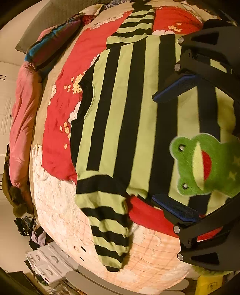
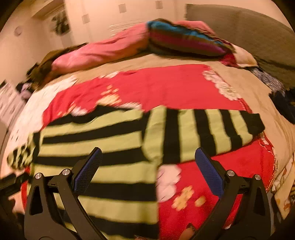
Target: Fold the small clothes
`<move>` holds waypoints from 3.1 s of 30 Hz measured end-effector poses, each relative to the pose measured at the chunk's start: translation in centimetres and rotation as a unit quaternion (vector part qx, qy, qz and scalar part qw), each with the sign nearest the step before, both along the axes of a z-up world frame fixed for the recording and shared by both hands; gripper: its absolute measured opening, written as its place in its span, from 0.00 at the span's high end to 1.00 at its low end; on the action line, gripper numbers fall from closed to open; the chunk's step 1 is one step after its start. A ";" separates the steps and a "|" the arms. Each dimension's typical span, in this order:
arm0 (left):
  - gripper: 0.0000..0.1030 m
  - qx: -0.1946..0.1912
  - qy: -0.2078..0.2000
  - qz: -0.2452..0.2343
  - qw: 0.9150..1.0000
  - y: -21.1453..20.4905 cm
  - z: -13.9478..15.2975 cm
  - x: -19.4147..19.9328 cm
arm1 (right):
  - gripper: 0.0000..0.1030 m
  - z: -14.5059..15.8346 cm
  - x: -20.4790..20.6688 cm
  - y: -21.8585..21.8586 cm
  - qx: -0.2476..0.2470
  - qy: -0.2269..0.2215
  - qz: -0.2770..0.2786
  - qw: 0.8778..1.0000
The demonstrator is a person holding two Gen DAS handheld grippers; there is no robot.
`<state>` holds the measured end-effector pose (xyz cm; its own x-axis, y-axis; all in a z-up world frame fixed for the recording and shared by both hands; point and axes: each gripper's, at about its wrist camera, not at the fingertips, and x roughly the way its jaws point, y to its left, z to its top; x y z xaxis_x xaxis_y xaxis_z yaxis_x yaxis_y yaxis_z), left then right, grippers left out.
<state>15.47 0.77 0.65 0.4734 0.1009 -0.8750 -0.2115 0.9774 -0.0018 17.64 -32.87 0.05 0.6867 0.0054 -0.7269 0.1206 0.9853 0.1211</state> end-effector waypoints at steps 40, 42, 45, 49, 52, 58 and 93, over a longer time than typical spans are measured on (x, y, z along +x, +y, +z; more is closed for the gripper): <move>0.04 -0.009 0.028 -0.032 0.999 -7.4 -6.9 10.6 | 0.22 -11.6 5.0 -31.1 0.156 0.021 -0.360 0.920; 0.04 0.000 0.026 -0.039 0.999 -7.9 -7.4 10.6 | 0.35 -11.9 5.2 -31.3 0.164 0.019 -0.354 0.921; 0.04 -0.001 0.025 -0.046 0.999 -8.6 -8.3 10.3 | 0.52 -12.0 5.4 -31.3 0.161 0.016 -0.341 0.926; 0.04 0.000 0.042 -0.046 0.998 -9.1 -10.0 10.2 | 0.93 -11.4 5.4 -30.9 0.162 -0.004 -0.314 0.935; 0.04 -0.002 0.038 -0.049 0.998 -9.1 -10.0 9.8 | 0.94 -10.1 5.6 -30.3 0.154 -0.023 -0.292 0.944; 0.04 -0.018 0.023 -0.029 0.999 -7.1 -8.2 9.1 | 0.94 -6.8 6.7 -26.4 0.161 -0.068 -0.215 0.961; 0.04 -0.107 0.006 0.013 0.994 -3.2 -5.6 9.0 | 0.45 -4.9 12.2 0.2 0.196 -0.027 0.167 0.966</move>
<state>24.50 -2.48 -4.98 0.4632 -0.0762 -0.8830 -0.2375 0.9492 -0.2065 29.89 -32.68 -4.84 0.6363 0.5009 -0.5867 -0.2138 0.8452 0.4897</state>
